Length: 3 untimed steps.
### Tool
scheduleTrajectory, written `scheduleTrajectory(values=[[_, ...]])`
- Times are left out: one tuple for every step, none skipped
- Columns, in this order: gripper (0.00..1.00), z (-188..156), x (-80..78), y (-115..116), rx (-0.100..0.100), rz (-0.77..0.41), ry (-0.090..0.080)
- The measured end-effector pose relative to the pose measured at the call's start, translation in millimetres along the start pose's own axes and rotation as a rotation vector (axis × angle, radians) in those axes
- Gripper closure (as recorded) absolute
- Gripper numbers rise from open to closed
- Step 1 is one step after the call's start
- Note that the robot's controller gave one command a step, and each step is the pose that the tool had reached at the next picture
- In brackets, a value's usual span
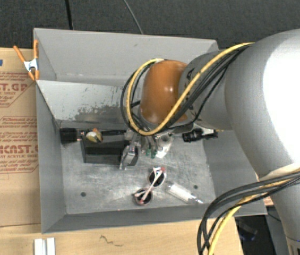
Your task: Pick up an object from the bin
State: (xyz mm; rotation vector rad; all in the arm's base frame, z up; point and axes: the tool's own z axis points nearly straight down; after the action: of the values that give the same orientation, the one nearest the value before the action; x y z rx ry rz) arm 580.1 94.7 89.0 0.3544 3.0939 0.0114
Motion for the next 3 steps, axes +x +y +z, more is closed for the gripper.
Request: scheduleTrajectory(values=[[1.0, 0.0, 0.0, 0.0, 0.0, 0.0, 0.0], [1.0, -139.9, 18.0, 2.2, 0.008, -0.036, 0.023], [1.0, -138.9, 18.6, 2.0, 0.009, -0.036, 0.025]])
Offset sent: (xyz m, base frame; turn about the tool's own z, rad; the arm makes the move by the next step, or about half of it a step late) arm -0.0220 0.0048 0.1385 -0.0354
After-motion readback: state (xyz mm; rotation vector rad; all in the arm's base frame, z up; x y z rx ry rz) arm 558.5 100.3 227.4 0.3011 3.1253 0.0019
